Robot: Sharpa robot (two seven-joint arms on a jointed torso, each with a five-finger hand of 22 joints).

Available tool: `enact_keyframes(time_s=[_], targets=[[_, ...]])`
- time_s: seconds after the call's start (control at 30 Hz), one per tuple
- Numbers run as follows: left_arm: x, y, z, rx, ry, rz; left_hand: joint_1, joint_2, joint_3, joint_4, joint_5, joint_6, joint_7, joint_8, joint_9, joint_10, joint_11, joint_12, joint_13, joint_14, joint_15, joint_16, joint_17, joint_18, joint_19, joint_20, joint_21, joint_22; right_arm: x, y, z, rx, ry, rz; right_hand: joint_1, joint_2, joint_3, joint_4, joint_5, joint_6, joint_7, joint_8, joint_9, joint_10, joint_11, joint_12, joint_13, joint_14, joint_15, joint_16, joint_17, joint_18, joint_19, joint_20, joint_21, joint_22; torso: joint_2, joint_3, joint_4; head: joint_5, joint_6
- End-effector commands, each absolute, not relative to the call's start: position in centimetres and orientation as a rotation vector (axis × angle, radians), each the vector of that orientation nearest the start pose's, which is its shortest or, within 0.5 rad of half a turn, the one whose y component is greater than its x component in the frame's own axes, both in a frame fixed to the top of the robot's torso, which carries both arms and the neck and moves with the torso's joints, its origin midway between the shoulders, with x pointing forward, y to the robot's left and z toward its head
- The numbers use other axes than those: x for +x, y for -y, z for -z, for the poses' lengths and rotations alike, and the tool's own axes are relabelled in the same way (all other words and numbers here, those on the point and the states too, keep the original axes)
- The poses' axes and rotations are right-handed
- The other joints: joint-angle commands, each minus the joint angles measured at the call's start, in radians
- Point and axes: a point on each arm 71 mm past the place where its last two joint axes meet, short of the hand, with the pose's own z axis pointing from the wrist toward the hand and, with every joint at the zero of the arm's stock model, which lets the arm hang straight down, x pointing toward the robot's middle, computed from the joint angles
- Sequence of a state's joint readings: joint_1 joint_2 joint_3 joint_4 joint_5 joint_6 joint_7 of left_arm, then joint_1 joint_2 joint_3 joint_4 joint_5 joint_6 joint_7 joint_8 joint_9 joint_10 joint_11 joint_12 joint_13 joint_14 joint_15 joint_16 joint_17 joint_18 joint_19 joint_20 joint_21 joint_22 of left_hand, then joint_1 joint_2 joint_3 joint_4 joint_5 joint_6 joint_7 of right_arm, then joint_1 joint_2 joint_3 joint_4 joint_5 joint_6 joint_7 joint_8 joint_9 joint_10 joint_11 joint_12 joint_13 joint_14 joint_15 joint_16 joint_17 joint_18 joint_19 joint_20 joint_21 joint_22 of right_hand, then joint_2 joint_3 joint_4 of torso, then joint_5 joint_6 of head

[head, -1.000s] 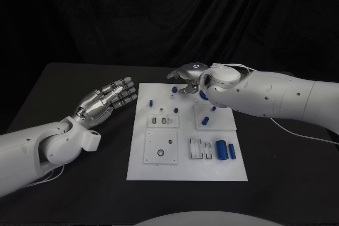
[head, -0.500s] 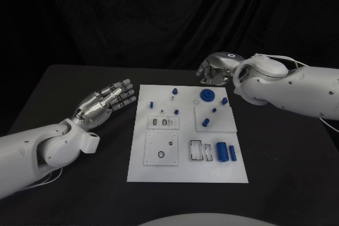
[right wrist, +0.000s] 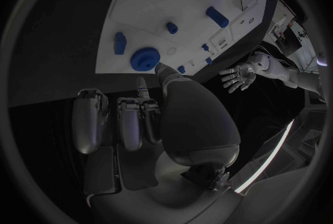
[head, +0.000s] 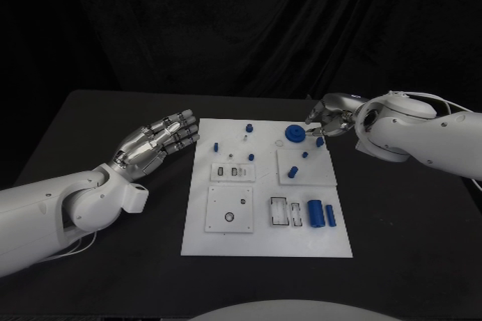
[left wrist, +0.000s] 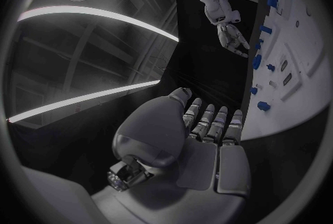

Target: Assemble the parts on the task board

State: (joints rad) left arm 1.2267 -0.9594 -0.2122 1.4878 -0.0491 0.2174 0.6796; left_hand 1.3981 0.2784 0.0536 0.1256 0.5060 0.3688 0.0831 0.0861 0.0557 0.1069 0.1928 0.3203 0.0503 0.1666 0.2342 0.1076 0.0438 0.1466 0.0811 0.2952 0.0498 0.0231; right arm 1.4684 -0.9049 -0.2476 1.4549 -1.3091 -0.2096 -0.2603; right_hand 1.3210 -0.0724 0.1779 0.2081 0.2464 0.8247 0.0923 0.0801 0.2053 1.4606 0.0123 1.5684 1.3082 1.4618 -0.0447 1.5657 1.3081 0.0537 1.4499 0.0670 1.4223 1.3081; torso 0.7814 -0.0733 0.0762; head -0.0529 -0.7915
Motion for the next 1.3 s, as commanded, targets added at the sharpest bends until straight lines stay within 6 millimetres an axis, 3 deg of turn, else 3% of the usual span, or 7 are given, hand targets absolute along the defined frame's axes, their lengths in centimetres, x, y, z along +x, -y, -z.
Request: enact_keyframes(time_s=[0.03, 0.53, 0.63, 0.83, 1.0, 1.2, 1.3], targets=[[45.7, -25.8, 19.5, -0.851, -1.313, 2.077, -0.007, -0.001, 0.006, 0.001, 0.003, 0.000, 0.006, -0.001, 0.001, -0.008, 0.002, -0.002, -0.001, -0.003, 0.006, 0.001, 0.000, -0.019, 0.007, -0.001, 0.003, 0.001, 51.7, 27.4, 14.7, -0.037, -1.758, -0.272, -0.021, 0.002, -0.014, 0.007, -0.022, -0.004, 0.001, -0.001, 0.003, 0.110, -0.004, 0.002, 0.263, 0.109, -0.003, 0.005, 0.263, -0.014, 0.017, -0.001, 0.020, 0.175, 0.003, 0.0030, 0.0044, -0.005, 0.003], [45.7, -25.9, 19.6, -0.856, -1.325, 2.071, -0.009, -0.001, 0.010, 0.000, 0.003, -0.002, 0.006, -0.002, 0.000, -0.010, 0.002, -0.003, -0.001, -0.004, 0.007, 0.001, 0.000, -0.021, 0.007, -0.001, 0.003, 0.001, 51.8, 26.4, 16.0, -0.144, -1.664, -0.263, -0.026, 0.008, -0.037, -0.001, -0.034, -0.046, -0.008, -0.013, 0.008, 0.110, -0.015, 0.002, 0.263, 0.109, -0.016, 0.005, 0.263, -0.033, 0.072, -0.014, 0.086, 0.222, 0.003, 0.0009, 0.0078, -0.009, 0.003], [45.7, -25.9, 19.6, -0.857, -1.328, 2.070, -0.010, -0.001, 0.011, -0.001, 0.003, -0.002, 0.007, -0.002, 0.000, -0.010, 0.003, -0.003, -0.001, -0.005, 0.007, 0.001, -0.001, -0.022, 0.007, -0.001, 0.003, 0.001, 51.7, 26.3, 15.7, -0.148, -1.621, -0.272, -0.005, 0.010, -0.032, -0.018, -0.008, -0.057, -0.010, -0.012, 0.008, 0.110, -0.017, 0.002, 0.263, 0.109, -0.018, 0.005, 0.263, -0.034, 0.075, -0.016, 0.088, 0.224, 0.001, 0.0009, 0.0029, -0.004, 0.002], [45.7, -25.9, 19.7, -0.859, -1.332, 2.071, -0.010, -0.001, 0.011, -0.001, 0.003, -0.002, 0.007, -0.002, 0.000, -0.010, 0.003, -0.003, -0.001, -0.005, 0.007, 0.001, -0.001, -0.022, 0.007, -0.001, 0.003, 0.001, 51.4, 26.1, 15.2, -0.165, -1.536, -0.275, 0.020, 0.017, -0.017, -0.046, 0.076, -0.032, -0.007, 0.007, 0.025, 0.110, -0.016, 0.002, 0.263, 0.109, -0.018, 0.005, 0.263, -0.035, 0.079, -0.017, 0.092, 0.229, 0.001, 0.0020, 0.0052, -0.005, 0.002], [45.8, -26.0, 19.8, -0.861, -1.335, 2.069, -0.011, -0.002, 0.013, -0.001, 0.003, -0.004, 0.008, -0.003, 0.000, -0.011, 0.004, -0.004, -0.001, -0.006, 0.008, 0.001, -0.001, -0.023, 0.007, -0.001, 0.003, 0.001, 51.2, 25.7, 15.0, -0.175, -1.512, -0.282, 0.012, 0.022, -0.015, -0.042, 0.096, -0.018, -0.003, 0.017, 0.036, 0.110, -0.014, 0.002, 0.263, 0.109, -0.017, 0.005, 0.263, -0.037, 0.082, -0.017, 0.096, 0.231, 0.001, 0.0026, 0.0036, -0.003, -0.001], [45.8, -25.9, 19.9, -0.862, -1.338, 2.072, -0.011, -0.002, 0.013, -0.001, 0.003, -0.004, 0.008, -0.003, 0.000, -0.011, 0.004, -0.004, -0.001, -0.006, 0.008, 0.001, -0.001, -0.023, 0.007, -0.001, 0.003, 0.001, 51.3, 25.4, 15.2, -0.184, -1.527, -0.272, -0.002, 0.023, -0.018, -0.035, 0.097, -0.020, -0.001, 0.018, 0.041, 0.110, -0.012, 0.002, 0.263, 0.109, -0.016, 0.005, 0.263, -0.037, 0.083, -0.016, 0.096, 0.232, 0.002, 0.0029, 0.0031, -0.007, 0.000], [45.8, -26.0, 19.9, -0.864, -1.340, 2.071, -0.012, -0.002, 0.015, -0.002, 0.003, -0.004, 0.008, -0.003, 0.000, -0.011, 0.004, -0.004, -0.001, -0.006, 0.009, 0.001, -0.001, -0.024, 0.007, -0.001, 0.003, 0.001, 51.5, 25.3, 15.3, -0.186, -1.535, -0.266, -0.015, 0.019, -0.024, -0.030, 0.066, -0.024, -0.001, 0.017, 0.048, 0.110, -0.011, 0.002, 0.263, 0.109, -0.014, 0.005, 0.263, -0.037, 0.084, -0.015, 0.098, 0.233, 0.002, 0.0031, 0.0025, -0.010, -0.001]])
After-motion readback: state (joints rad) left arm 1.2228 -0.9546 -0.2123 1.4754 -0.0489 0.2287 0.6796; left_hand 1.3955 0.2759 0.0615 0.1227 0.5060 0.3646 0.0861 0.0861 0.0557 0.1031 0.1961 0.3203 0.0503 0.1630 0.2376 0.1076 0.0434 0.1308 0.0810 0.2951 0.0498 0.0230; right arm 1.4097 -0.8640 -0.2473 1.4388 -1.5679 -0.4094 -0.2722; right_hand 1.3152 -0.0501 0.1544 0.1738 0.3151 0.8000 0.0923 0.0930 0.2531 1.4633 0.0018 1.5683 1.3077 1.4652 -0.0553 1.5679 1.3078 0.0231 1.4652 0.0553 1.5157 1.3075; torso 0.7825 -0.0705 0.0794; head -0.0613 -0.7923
